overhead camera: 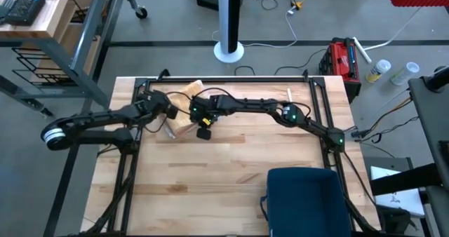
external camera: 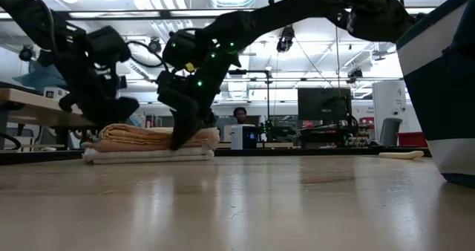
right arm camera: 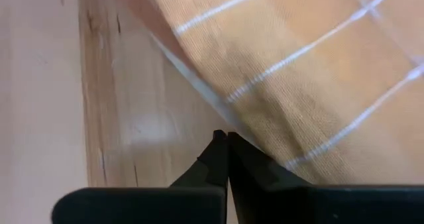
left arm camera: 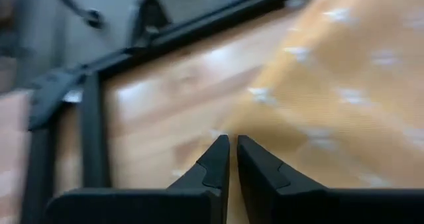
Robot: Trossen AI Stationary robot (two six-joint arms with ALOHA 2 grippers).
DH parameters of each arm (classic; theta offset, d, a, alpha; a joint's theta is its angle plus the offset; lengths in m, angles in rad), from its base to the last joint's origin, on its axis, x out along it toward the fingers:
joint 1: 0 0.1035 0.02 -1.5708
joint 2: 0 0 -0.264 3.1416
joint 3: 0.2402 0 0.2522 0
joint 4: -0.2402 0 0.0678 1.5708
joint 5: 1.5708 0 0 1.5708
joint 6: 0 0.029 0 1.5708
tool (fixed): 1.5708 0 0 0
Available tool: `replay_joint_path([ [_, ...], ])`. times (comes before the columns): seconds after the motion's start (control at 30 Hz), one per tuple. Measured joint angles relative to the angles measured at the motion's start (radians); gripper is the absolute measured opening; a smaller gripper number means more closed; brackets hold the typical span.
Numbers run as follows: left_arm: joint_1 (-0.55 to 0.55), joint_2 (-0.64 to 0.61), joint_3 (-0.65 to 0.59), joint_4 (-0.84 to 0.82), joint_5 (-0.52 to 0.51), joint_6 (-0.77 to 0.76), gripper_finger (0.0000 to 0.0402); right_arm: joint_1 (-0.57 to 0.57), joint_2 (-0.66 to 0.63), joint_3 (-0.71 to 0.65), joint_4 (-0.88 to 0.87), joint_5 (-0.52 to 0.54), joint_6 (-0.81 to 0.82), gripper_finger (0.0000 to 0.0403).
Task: Fold towel
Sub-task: Stack the yellow towel on top of the brown towel
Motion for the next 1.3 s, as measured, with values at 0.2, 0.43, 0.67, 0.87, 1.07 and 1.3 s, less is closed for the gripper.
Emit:
replay_joint_path([
  [0.2, 0.0, -0.097, 0.019, -0.128, 0.155, -0.061, 0.0021, -0.009, -0.038, 0.0, -0.043, 0.016, -0.018, 0.0],
  [0.43, -0.003, -0.148, 0.007, -0.133, 0.401, -0.066, 0.002, -0.045, -0.101, 0.002, -0.175, 0.042, -0.031, 0.0],
  [0.67, -0.051, -0.075, -0.07, -0.059, 0.458, -0.084, 0.002, -0.106, -0.099, -0.016, -0.021, 0.09, -0.014, 0.0],
  [0.87, -0.093, -0.032, -0.092, -0.001, 0.452, -0.124, 0.002, -0.14, -0.09, -0.086, 0.15, 0.085, -0.013, 0.0],
  [1.07, -0.114, -0.064, -0.085, -0.021, 0.541, -0.125, 0.002, -0.154, -0.086, -0.192, 0.347, 0.089, 0.016, 0.0],
  [1.3, -0.116, -0.113, -0.019, -0.212, 0.557, -0.149, 0.0019, -0.161, -0.087, -0.17, 0.313, 0.093, 0.022, 0.0],
])
